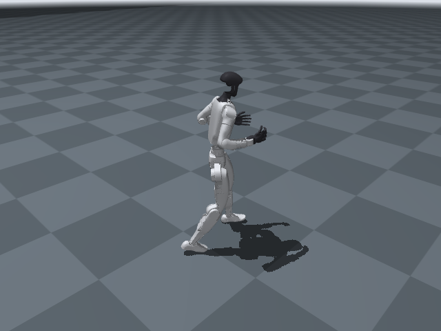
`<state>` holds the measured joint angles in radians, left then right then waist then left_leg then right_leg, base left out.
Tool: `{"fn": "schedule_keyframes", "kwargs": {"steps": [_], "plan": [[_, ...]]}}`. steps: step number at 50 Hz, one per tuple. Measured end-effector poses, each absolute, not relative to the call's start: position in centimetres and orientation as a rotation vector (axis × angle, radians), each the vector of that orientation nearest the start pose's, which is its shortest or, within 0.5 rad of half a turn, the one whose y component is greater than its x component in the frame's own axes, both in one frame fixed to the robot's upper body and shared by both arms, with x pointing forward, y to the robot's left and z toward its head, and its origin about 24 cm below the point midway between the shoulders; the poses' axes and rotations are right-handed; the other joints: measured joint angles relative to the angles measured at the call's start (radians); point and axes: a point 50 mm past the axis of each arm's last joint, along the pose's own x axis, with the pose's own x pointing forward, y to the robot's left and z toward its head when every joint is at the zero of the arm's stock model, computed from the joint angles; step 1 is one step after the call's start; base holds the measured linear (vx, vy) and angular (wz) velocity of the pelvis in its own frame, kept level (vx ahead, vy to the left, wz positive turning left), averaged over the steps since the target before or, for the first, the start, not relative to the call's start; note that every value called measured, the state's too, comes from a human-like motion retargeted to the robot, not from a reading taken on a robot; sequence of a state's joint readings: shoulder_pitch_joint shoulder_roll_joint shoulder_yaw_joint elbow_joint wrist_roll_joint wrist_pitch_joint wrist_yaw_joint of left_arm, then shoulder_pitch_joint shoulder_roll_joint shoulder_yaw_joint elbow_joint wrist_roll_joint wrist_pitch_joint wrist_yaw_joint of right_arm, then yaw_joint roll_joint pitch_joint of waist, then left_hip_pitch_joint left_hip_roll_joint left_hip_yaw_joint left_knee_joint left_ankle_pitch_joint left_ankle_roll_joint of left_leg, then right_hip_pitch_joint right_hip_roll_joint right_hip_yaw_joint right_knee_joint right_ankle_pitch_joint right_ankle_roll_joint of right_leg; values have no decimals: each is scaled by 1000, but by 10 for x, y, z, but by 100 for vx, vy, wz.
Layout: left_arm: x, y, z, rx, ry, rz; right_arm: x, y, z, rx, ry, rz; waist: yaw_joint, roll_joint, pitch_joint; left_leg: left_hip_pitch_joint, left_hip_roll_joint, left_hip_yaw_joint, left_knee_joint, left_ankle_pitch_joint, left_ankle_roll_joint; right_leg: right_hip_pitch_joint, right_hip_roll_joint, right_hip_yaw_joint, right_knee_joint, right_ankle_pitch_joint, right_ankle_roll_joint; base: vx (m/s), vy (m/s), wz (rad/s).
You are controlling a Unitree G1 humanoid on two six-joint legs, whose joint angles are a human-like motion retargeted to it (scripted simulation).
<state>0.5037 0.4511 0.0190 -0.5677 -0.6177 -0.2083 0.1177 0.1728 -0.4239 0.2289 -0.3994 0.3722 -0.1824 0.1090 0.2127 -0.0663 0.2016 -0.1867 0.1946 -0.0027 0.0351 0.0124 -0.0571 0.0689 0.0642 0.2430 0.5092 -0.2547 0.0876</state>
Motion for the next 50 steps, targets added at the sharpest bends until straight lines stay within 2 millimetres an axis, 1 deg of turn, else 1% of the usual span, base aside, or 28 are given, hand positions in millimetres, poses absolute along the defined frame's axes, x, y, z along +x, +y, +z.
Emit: {"fn": "schedule_keyframes", "kwargs": {"steps": [2,3,4,5,6,8,10,13,16,18,20,22,23,25,27,28,30,32,33,34,36,37,39,42,45,47,48,50], "plan": [[160,207,113,-254,-256,7,212,-154,110,-16,-351,302,0,-1,34,-14,1,-25,129,-115,3,-37,-55,-82,205,-131,-36,41,51,-148],[168,200,115,-272,-271,-26,218,-157,110,-46,-363,228,1,-16,58,-39,-21,-18,244,-237,13,-70,-100,-118,328,-200,-53,32,48,-139],[179,193,116,-272,-282,-56,223,-157,107,-2,-352,161,-1,-32,85,-75,-42,5,379,-347,43,-107,-149,-147,450,-263,-78,27,46,-140],[192,187,117,-258,-290,-84,227,-156,101,76,-326,97,-3,-49,112,-118,-63,37,524,-452,84,-146,-200,-172,572,-322,-108,23,42,-154],[208,181,121,-220,-306,-117,227,-156,91,129,-278,38,-7,-61,132,-151,-65,79,640,-511,123,-181,-237,-184,658,-362,-138,21,39,-166],[232,168,140,-161,-384,-177,220,-157,70,175,-186,-31,-32,-75,147,-171,-57,167,785,-580,168,-227,-273,-188,762,-412,-172,22,33,-188],[244,153,172,-215,-520,-246,205,-164,62,155,-144,11,-83,-73,117,-139,-36,264,806,-602,174,-261,-263,-174,760,-419,-157,24,28,-220],[237,143,208,-401,-683,-355,184,-179,65,100,-107,176,-224,-16,7,-49,-5,402,693,-550,175,-282,-262,-252,588,-399,-115,23,16,-246],[233,128,220,-422,-745,-462,170,-192,70,102,-71,236,-319,52,-82,69,-19,510,497,-405,167,-271,-235,-332,307,-338,-30,20,-2,-291],[238,118,220,-373,-730,-487,169,-197,76,202,-57,259,-328,78,-124,132,-42,540,387,-279,166,-264,-239,-423,112,-272,8,17,-16,-370],[240,108,212,-367,-683,-512,176,-195,86,245,-90,306,-320,84,-136,166,-71,492,342,-168,156,-243,-247,-540,-69,-180,23,15,-22,-412],[242,109,193,-400,-596,-482,187,-186,99,238,-158,354,-312,79,-117,169,-104,372,384,-116,137,-210,-245,-675,-186,-122,5,13,-23,-443],[243,113,182,-425,-546,-451,194,-181,106,234,-198,376,-308,75,-97,158,-118,304,439,-114,125,-192,-239,-738,-220,-130,-9,11,-22,-460],[244,129,159,-456,-457,-360,205,-169,121,226,-283,403,-296,63,-46,120,-135,203,602,-141,82,-181,-220,-762,-220,-212,-64,10,-19,-462],[248,151,140,-396,-414,-153,215,-154,137,261,-388,412,-280,62,10,40,-121,153,825,-189,79,-204,-172,-632,-200,-306,-72,9,-14,-436],[250,163,128,-332,-385,-4,220,-145,144,293,-434,415,-264,67,37,2,-107,137,932,-222,92,-226,-145,-546,-162,-350,-96,13,-8,-428],[250,176,94,-278,-246,284,232,-120,156,354,-493,439,-218,80,84,-71,-106,93,1117,-304,143,-263,-97,-398,-77,-407,-129,21,-2,-411],[237,180,67,-326,-108,404,240,-94,177,376,-563,505,-168,73,107,-136,-140,59,1226,-380,195,-254,-73,-285,-51,-420,-117,36,-1,-348],[229,184,64,-320,-97,401,241,-82,195,384,-629,552,-141,62,111,-169,-156,54,1254,-412,217,-237,-69,-233,-66,-413,-99,48,-2,-296],[220,192,68,-271,-122,358,239,-75,215,397,-714,598,-110,41,109,-200,-172,56,1254,-441,235,-216,-73,-184,-97,-392,-77,55,-3,-267],[199,210,83,-113,-178,216,227,-70,252,432,-895,663,-36,-11,94,-251,-207,72,1189,-489,261,-164,-98,-107,-182,-309,-26,65,-2,-228],[188,216,90,-39,-185,141,219,-71,265,451,-975,676,5,-41,81,-269,-224,86,1122,-501,267,-139,-116,-78,-227,-250,2,72,1,-197],[168,222,94,21,-155,26,204,-73,278,497,-1083,670,86,-105,52,-278,-248,127,904,-490,259,-99,-155,-32,-308,-100,66,76,6,-188],[149,233,93,-3,-87,-14,195,-77,279,556,-1100,684,158,-159,9,-205,-239,238,457,-444,203,-44,-171,34,-394,125,150,78,16,-170],[145,239,86,32,-81,34,197,-78,257,477,-1003,710,130,-109,-14,-66,-188,418,119,-384,99,61,-126,35,-441,275,174,79,29,-96],[153,232,78,21,-95,62,200,-83,231,341,-891,718,46,-29,16,34,-157,488,95,-365,60,149,-90,-40,-379,281,133,78,36,6],[161,225,75,1,-102,57,202,-89,217,279,-822,715,-2,8,38,81,-135,495,124,-389,54,168,-74,-107,-287,250,107,75,35,35],[187,206,71,-26,-147,17,209,-102,183,182,-658,669,-88,47,63,136,-93,480,225,-500,62,109,-94,-281,19,121,45,70,32,29]]}}
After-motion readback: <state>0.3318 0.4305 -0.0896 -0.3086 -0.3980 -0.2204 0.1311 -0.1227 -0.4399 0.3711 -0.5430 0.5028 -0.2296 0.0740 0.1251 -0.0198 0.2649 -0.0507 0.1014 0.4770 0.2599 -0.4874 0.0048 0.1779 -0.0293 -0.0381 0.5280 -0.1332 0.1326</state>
